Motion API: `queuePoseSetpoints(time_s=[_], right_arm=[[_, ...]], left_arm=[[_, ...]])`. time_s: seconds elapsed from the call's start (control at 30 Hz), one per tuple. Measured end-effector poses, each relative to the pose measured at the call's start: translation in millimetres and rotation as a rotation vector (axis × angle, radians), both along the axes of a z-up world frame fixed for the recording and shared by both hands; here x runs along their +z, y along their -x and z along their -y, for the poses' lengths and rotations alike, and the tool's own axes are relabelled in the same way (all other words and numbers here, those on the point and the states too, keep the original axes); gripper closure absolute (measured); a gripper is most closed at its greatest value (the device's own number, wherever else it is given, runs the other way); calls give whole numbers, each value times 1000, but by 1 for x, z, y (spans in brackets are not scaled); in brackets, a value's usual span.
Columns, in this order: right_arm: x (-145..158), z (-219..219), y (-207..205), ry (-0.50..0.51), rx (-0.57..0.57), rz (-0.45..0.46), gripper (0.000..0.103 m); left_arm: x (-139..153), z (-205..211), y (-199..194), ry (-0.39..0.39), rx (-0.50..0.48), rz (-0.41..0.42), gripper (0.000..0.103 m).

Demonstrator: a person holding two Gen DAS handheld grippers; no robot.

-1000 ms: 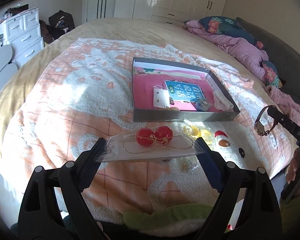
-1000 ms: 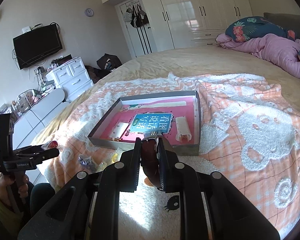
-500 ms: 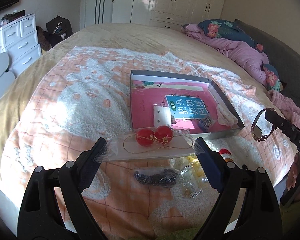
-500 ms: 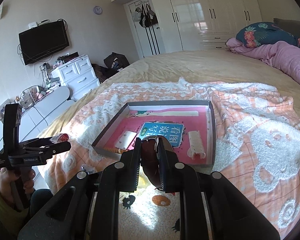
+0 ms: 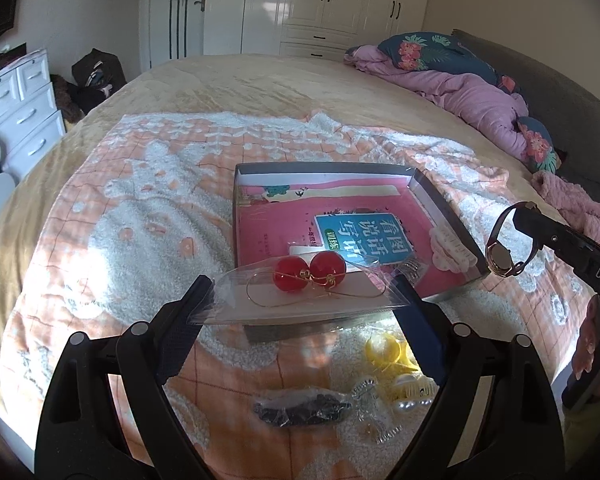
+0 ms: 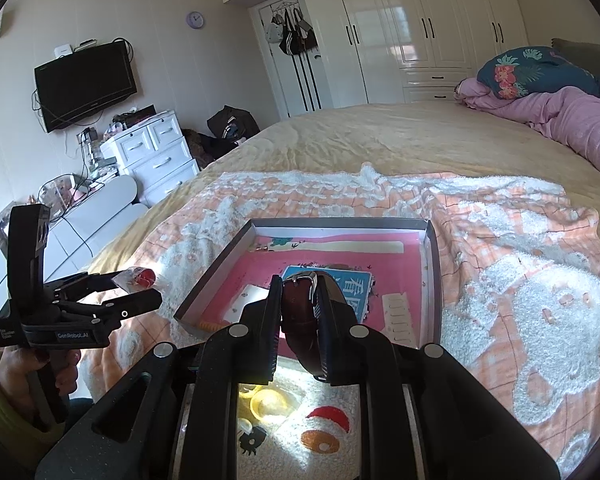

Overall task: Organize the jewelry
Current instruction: 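Carry the earring bag with left tool into the pink box while right tool carries the watch there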

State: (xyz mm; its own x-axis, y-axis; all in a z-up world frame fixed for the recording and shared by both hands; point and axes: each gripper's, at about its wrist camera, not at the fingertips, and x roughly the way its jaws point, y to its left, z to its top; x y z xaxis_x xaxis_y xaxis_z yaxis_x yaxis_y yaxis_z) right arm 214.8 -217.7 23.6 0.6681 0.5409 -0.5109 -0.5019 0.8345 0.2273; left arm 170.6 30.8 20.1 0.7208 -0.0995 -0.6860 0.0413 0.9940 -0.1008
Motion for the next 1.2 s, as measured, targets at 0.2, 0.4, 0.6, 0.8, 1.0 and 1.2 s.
queuePoseSetpoints(time_s=[0.2, 0.4, 0.6, 0.8, 1.0, 1.2], right_arm=[[0, -6, -19, 6, -5, -8, 88], [-2, -14, -36, 14, 2, -18, 88], [-6, -19, -54, 17, 2, -41, 88], [-13, -31, -74, 56, 0, -64, 88], [-25, -40, -93, 89, -16, -85, 88], [-41, -46, -111, 119, -35, -122, 88]], left_arm=[[-4, 6, -19, -17, -29, -7, 21], [-14, 11, -37, -25, -59, -33, 21], [-23, 22, -54, -36, -103, -47, 21], [-35, 31, -70, 9, -167, -81, 21], [-49, 37, -81, 1, -201, -108, 21], [-59, 40, -88, -4, -218, -130, 21]])
